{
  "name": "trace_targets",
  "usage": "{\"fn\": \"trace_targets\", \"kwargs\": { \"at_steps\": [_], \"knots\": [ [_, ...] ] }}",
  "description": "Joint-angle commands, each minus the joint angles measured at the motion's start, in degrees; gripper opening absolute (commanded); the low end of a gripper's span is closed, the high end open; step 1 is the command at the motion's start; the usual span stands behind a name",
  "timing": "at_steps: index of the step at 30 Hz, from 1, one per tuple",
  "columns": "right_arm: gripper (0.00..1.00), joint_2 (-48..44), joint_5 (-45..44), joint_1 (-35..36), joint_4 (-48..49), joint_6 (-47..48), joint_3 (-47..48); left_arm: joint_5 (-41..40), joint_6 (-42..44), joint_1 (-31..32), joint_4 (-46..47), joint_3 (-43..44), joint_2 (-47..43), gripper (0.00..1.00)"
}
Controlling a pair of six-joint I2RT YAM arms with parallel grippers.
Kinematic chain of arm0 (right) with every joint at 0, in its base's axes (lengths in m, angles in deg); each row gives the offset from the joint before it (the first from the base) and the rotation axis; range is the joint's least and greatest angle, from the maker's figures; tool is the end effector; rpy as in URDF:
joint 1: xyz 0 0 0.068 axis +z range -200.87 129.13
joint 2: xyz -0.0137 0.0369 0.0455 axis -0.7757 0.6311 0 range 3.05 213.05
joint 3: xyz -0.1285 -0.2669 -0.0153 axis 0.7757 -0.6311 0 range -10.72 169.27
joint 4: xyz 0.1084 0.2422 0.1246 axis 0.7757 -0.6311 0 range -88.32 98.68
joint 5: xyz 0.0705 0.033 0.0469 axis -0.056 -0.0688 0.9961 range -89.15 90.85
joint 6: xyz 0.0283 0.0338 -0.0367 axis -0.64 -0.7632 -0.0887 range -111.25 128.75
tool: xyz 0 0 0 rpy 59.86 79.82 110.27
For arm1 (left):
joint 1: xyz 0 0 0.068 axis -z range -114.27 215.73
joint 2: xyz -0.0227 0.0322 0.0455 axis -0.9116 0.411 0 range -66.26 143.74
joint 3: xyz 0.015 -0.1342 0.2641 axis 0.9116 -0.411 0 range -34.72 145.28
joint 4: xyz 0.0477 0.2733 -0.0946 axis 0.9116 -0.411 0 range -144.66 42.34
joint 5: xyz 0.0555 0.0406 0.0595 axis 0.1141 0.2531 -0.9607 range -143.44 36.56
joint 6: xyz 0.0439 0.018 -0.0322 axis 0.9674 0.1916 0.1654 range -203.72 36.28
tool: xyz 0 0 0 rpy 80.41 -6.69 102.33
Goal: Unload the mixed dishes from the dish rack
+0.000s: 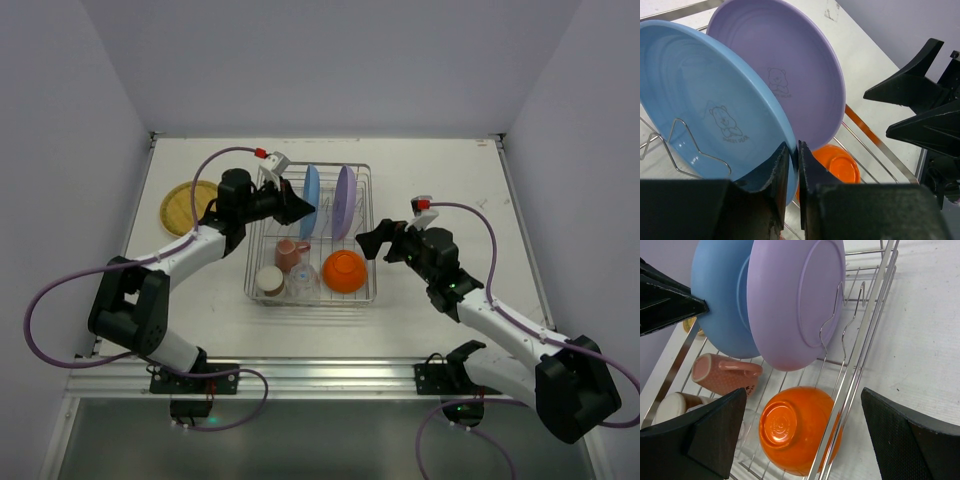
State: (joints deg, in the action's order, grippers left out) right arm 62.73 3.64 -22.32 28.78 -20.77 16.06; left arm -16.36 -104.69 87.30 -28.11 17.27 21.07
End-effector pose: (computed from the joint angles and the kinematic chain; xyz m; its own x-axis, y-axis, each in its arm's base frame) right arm 0.2209 0.1225 0.2363 -0.4251 0.3290 -0.8432 -0.3558 0.7959 0.4899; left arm 0.3359 -0.1591 0.2606 -0.5344 -0.0959 -0.8398 0.6870 0.5295 -0.4976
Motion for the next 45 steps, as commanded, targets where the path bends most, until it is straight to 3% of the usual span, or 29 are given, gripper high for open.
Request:
{"fn": "trace_targets", "kwargs": {
  "at_steps": [1, 6, 36, 45],
  "knots": [
    [0.99, 0.09, 1.08, 0.27, 0.12, 0.87, 2.39, 1.15, 0.49, 0.41, 0.66, 2.15, -0.4, 0.12],
    [0.99, 0.17, 1.17, 0.27, 0.12, 0.87, 2.48, 1.15, 0.58, 0.41, 0.66, 2.24, -0.84, 0.0],
    [0.99, 0.35, 1.52, 0.19, -0.06, 0.87, 2.66, -2.62, 1.02, 0.41, -9.09, 8.92, -15.08, 0.0],
    [0.99, 0.44, 1.69, 0.27, 0.03, 0.87, 2.66, -12.72, 3.13, 0.41, -14.8, 10.15, -18.07, 0.0]
  ]
}}
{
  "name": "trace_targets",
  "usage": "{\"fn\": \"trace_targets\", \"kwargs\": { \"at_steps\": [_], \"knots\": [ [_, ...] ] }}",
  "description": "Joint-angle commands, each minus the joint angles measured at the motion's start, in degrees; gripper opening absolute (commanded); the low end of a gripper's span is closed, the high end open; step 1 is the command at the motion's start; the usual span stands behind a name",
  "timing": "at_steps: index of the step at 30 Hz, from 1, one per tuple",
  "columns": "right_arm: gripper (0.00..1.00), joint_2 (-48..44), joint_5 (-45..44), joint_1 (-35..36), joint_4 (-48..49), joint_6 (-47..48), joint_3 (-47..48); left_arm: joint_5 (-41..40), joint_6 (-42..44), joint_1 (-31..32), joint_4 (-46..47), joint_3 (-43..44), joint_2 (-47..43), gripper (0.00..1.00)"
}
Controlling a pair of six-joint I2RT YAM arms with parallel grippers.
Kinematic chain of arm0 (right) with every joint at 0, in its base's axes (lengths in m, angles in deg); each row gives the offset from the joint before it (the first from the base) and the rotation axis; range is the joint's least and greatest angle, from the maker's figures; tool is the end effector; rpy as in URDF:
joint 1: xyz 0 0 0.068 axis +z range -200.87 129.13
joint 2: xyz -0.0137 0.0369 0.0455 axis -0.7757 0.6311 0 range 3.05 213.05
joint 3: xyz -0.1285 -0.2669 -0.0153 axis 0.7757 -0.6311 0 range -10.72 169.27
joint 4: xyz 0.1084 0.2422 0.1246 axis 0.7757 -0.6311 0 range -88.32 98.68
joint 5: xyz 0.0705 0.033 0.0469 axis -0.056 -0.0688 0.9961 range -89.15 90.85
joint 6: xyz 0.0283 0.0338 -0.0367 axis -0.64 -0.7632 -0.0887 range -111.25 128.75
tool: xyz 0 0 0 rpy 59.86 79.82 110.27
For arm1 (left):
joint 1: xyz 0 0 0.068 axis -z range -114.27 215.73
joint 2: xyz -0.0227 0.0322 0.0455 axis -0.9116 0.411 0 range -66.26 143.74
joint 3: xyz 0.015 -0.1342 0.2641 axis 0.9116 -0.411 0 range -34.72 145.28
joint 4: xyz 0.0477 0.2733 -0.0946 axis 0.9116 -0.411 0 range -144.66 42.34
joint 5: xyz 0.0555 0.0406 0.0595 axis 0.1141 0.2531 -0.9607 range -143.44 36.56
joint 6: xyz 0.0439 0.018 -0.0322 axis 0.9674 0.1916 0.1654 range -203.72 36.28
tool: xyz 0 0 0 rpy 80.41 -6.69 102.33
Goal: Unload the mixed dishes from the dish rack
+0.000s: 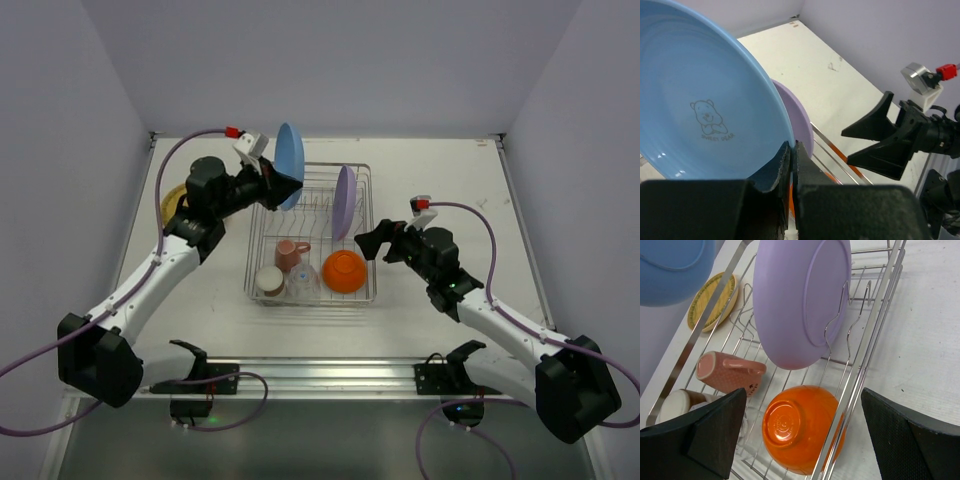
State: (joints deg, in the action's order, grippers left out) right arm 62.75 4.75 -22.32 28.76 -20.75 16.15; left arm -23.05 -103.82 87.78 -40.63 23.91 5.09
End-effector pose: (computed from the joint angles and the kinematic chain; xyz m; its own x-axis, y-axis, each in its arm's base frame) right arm 0.2207 0.1233 0.2368 -0.4322 0.3242 -0.8415 -0.3702 0.7871 0.4934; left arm 0.2899 -0.1396 0.3733 -0.3580 -0.1749 -0.9172 0.7106 0.5862 -0.3891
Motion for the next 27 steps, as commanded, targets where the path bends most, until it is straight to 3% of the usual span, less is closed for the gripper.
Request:
{"fn": "trace_targets", "kwargs": {
  "at_steps": [1, 16, 22, 27],
  "knots": [
    [0.99, 0.41, 0.58, 0.27, 0.05, 0.84, 2.57, -7.79, 2.6, -0.07, -4.02, 3.77, -2.09, 0.0],
    [0.99, -0.55, -0.39, 0.27, -0.21, 0.93, 2.13, -48.55, 1.29, -0.25, -12.82, 1.84, -6.58, 0.0],
    [0.99, 0.15, -0.3, 0.18, -0.65, 0.93, 2.57, -53.15, 2.08, -0.77, -15.37, 2.71, -5.17, 0.0],
    [0.99, 0.5, -0.3, 0.27, -1.09, 0.93, 2.92, -59.39, -4.85, -2.26, -17.3, 1.49, -4.73, 0.0]
  ]
}}
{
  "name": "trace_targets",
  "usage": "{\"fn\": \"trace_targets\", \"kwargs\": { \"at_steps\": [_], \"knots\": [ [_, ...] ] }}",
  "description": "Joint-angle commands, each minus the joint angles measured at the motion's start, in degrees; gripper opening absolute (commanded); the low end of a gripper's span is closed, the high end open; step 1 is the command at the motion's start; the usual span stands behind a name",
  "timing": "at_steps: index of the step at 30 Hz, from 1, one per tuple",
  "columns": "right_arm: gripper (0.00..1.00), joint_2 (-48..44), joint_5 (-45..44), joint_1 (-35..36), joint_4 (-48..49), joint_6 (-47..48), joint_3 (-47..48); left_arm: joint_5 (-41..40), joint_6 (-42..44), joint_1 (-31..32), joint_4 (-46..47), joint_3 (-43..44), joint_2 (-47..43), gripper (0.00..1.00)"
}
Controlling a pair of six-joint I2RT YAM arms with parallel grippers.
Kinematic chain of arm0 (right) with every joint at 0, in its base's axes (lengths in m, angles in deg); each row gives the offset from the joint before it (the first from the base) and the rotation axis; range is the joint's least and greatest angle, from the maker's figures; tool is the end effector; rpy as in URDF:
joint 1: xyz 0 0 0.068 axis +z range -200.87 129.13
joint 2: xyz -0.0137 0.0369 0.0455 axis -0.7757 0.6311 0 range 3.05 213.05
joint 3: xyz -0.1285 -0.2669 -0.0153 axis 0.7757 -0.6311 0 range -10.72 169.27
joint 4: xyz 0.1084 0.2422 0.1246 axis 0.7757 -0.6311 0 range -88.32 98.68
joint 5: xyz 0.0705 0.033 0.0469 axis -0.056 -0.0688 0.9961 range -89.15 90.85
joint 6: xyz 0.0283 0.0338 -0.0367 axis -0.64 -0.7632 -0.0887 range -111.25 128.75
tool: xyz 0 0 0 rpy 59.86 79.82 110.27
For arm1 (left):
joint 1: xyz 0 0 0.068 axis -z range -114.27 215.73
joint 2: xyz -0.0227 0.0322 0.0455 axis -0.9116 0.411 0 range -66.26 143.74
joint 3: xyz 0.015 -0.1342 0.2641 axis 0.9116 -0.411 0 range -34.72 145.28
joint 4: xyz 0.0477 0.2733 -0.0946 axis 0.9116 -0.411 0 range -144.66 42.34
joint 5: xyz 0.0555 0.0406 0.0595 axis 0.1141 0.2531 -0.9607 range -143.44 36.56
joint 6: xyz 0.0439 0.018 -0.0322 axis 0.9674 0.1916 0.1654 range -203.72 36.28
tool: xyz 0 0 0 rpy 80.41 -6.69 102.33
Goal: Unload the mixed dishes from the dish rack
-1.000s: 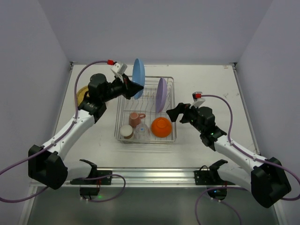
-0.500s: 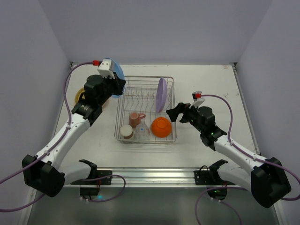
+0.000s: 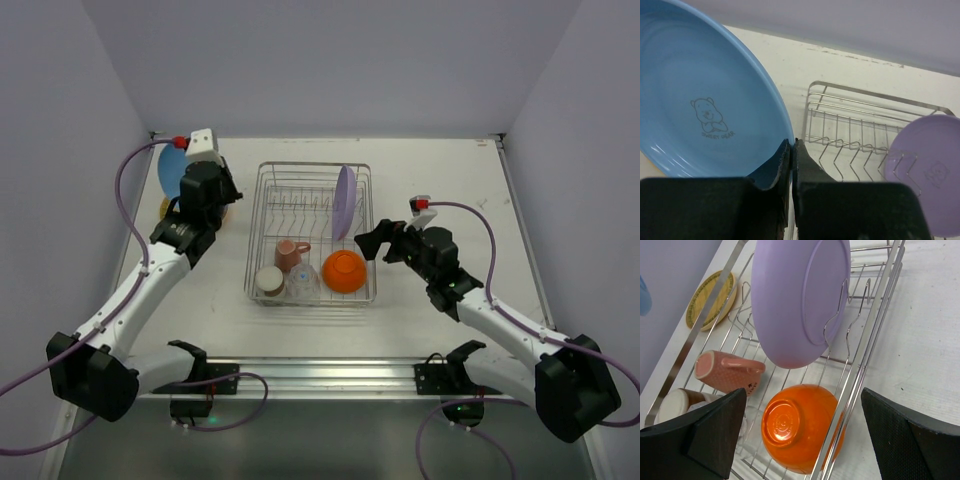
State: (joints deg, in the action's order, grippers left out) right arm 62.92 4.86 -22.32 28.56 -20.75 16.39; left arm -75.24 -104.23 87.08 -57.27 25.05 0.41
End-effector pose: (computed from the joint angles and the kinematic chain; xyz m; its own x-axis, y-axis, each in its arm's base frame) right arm 0.2214 0.1237 0.2373 -0.4347 0.3228 -0.8408 -0.3706 0.7867 0.4936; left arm 0.2817 -0.0939 0.3728 -0.2501 -0.2516 -0.9350 -0.0869 0.9676 -0.2371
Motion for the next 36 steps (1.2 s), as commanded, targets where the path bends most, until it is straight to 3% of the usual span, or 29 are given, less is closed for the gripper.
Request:
{"fn": "trace_targets", "kwargs": {
  "at_steps": [1, 8, 36],
  "knots": [
    [0.99, 0.24, -0.41, 0.19, -0.81, 0.93, 2.59, -7.72, -5.67, -2.09, -0.94, -0.09, -0.05, 0.0],
    [0.99, 0.15, -0.32, 0.27, -0.89, 0.93, 2.51, -12.73, -12.61, -3.5, -3.74, 0.34, 3.8, 0.0],
    [0.99, 2.52, -0.67, 0.27, -0.8, 1.9, 3.65, -16.69, -6.82, -5.96, -0.41, 13.26, 29.56, 0.0]
  ]
}}
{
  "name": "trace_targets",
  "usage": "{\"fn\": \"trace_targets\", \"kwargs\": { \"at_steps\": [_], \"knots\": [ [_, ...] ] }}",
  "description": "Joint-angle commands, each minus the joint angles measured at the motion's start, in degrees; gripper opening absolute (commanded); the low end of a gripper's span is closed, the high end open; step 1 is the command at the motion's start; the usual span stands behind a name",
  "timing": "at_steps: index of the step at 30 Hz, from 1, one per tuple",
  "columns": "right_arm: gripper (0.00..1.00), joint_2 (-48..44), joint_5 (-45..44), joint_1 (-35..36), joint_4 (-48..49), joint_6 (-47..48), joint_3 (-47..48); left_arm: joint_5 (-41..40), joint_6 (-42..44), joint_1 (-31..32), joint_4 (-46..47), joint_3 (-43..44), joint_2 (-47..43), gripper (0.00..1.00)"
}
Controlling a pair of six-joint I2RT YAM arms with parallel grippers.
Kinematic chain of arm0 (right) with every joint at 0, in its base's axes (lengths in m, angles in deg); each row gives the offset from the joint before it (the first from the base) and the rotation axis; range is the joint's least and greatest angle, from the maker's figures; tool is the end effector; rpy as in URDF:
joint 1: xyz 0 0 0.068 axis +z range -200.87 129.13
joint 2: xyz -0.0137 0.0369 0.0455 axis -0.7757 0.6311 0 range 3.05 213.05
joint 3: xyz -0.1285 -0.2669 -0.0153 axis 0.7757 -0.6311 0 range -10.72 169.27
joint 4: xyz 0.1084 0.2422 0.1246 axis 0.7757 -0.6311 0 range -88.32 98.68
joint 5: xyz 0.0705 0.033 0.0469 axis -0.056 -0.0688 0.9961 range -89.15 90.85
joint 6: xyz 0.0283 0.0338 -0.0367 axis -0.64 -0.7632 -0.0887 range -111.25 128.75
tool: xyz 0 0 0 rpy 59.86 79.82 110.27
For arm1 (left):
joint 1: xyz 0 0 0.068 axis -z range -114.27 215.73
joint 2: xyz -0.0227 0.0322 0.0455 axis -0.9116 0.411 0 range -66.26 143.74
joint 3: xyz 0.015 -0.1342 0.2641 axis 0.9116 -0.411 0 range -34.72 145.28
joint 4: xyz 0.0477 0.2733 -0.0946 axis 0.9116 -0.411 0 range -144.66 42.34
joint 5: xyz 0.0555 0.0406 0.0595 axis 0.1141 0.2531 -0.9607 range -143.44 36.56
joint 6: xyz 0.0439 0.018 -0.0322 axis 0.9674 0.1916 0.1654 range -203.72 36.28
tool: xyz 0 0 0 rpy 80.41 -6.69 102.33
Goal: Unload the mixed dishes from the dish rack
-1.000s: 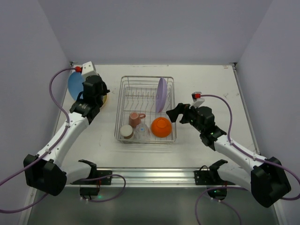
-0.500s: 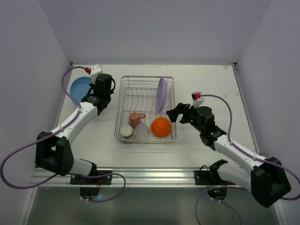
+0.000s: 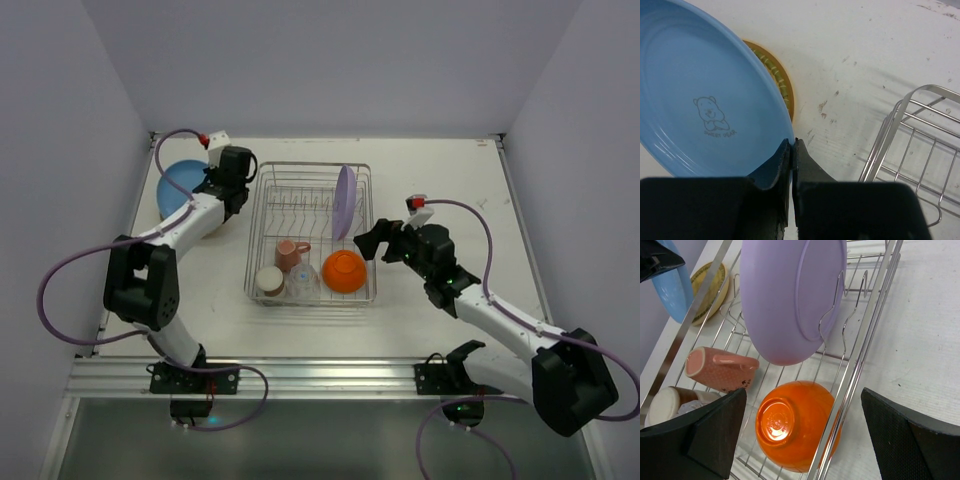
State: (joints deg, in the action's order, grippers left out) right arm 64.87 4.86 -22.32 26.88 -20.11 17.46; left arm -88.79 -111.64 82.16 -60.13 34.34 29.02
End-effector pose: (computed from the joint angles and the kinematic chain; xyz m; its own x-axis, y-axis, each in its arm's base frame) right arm 0.2264 0.1265 0.2330 -0.4635 0.2960 -0.8352 -0.3565 0.8006 0.4816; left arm 0.3966 -0.0924 0.2646 -0.4349 -0.2699 -0.8591 -0.4598 0.8868 -0.0459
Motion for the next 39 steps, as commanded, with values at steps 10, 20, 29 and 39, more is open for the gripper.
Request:
{"fn": "trace_targets", "kwargs": {
  "at_steps": [10, 20, 29, 39],
  "knots": [
    [0.99, 2.07, 0.12, 0.27, 1.31, 1.53, 3.28, -2.62, 0.59, -4.12, -0.45, 6.88, 6.92, 0.0],
    [0.99, 3.13, 0.21, 0.27, 0.97, 1.7, 3.9, 2.48, 0.32, -4.91, -0.19, 6.97, 11.5, 0.0],
    [0.99, 2.6, 0.47, 0.27, 1.05, 1.79, 3.81, 6.78, 1.2, -4.91, -0.19, 7.32, 12.73, 0.24],
    [0.99, 2.16, 0.91, 0.27, 1.05, 1.7, 3.63, 5.73, 0.42, -5.0, -1.86, 7.76, 12.65, 0.33]
  ]
}}
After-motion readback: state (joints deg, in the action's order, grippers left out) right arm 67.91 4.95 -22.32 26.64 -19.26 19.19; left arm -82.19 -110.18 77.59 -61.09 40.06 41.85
